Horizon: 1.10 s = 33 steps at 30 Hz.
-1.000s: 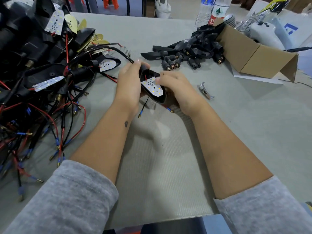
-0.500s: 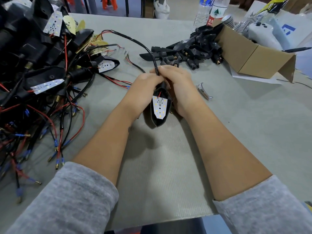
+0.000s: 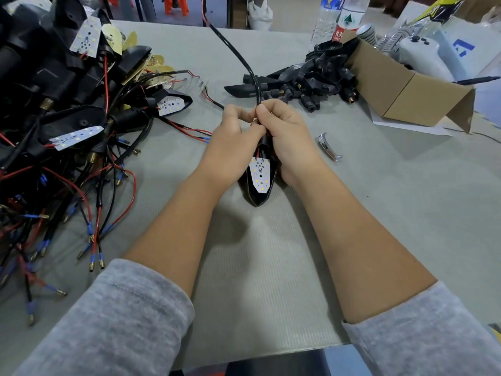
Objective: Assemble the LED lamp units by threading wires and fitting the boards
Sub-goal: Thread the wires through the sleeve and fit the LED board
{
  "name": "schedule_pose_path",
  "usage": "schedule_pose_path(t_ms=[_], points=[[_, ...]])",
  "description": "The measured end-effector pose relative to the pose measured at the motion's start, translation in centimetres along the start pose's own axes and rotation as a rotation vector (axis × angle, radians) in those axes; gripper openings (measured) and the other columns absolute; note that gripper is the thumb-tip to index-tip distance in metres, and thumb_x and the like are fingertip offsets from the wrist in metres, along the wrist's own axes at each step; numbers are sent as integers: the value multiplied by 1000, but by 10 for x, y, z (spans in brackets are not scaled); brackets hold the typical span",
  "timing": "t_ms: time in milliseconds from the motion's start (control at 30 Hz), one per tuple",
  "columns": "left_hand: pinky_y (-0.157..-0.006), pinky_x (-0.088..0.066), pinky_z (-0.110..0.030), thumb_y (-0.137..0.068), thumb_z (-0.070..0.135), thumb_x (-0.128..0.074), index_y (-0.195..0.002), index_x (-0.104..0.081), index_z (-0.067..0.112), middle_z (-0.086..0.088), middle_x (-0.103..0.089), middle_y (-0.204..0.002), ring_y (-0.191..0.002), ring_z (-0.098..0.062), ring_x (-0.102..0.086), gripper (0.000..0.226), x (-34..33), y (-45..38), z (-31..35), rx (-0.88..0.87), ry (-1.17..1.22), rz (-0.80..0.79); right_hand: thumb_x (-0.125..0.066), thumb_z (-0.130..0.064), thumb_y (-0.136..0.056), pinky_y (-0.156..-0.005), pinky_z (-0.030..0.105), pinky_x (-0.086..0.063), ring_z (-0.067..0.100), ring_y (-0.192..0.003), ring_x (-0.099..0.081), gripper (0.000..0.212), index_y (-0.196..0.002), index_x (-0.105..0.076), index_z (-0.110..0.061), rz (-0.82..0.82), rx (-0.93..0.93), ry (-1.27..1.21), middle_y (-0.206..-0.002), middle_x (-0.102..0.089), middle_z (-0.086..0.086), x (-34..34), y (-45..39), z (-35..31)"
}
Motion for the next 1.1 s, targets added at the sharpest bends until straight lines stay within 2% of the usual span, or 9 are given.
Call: schedule_pose_path(t_ms=[100, 200, 300, 367, 533, 700, 800, 1000, 1100], points=[[-56, -40, -23, -81, 35, -55, -90, -53, 24, 8, -63, -74, -61, -8, -56, 14, -3, 1, 2, 3, 107, -71, -47, -7, -100, -58, 24, -43, 11, -59, -49, 25, -76, -53, -13, -6, -6, 24, -68, -54, 3, -1, 0, 1], [-43, -28, -19, -83, 48, -46, -88, -55, 18, 0, -56, -66, -47, -11, -44, 32, -3, -2, 0, 70, 282, -114, -45, -10, -102, -55, 25, -37, 13, -52, -43, 24, -79, -53, -12, -65, -26, 65, -53, -47, -1, 2, 0, -2], [-45, -28, -19, -99, 48, -32, -89, -57, 16, -3, -54, -71, -51, -11, -44, 42, 10, -8, -6, 152, 436, 6, -44, -10, -102, -50, 18, -35, 6, -47, -40, 25, -81, -56, -11, -162, -33, 212, -50, -47, -4, 0, 2, -3], [-47, -36, -20, -102, 47, -26, -93, -55, 18, -3, -58, -76, -59, -14, -52, 42, 23, -9, -9, 177, 615, 118, -43, -8, -102, -50, 16, -32, 4, -46, -38, 25, -81, -56, -10, -220, -38, 301, -52, -46, 0, -5, 4, -1], [-61, -48, -24, -105, 41, -28, -106, -56, 19, -3, -67, -83, -73, -16, -61, 35, 55, -8, -19, 160, 968, 314, -42, -2, -101, -46, 12, -35, 2, -40, -42, 25, -81, -57, -4, -349, -61, 298, -46, -45, -2, -15, 11, -1], [-62, -47, -23, -107, 36, -26, -102, -55, 18, -1, -69, -76, -68, -16, -62, 35, 56, -7, -25, 207, 1069, 348, -46, -2, -99, -50, 17, -37, 10, -43, -41, 18, -89, -60, 1, -343, -121, 321, -42, -46, -2, -16, 9, 5], [-63, -45, -24, -107, 35, -23, -93, -53, 18, -2, -68, -73, -65, -17, -60, 37, 59, -7, -31, 234, 1148, 387, -45, -1, -97, -44, 15, -35, 5, -37, -38, 15, -98, -59, 5, -326, -148, 342, -39, -47, -6, -12, 8, 5], [-61, -46, -20, -106, 24, -28, -81, -49, 18, 2, -65, -70, -65, -11, -59, 33, 62, -9, -33, 229, 1015, 427, -41, 6, -88, -40, 14, -35, 9, -41, -44, 19, -75, -51, -2, -294, -236, 230, -51, -51, 4, -8, 10, 5], [-56, -47, -20, -106, 22, -28, -81, -49, 15, -1, -65, -67, -59, -11, -58, 33, 64, -11, -34, 217, 1059, 449, -40, 8, -83, -39, 13, -35, 10, -42, -46, 22, -66, -49, -4, -326, -259, 223, -53, -53, 5, -8, 10, 10]])
Point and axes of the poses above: each hand's wrist, its own y-axis away from the middle knuckle, its own x-axis out of the back of the hand, z = x × y, the point moved 8 cm from there along -y, towards the middle knuckle
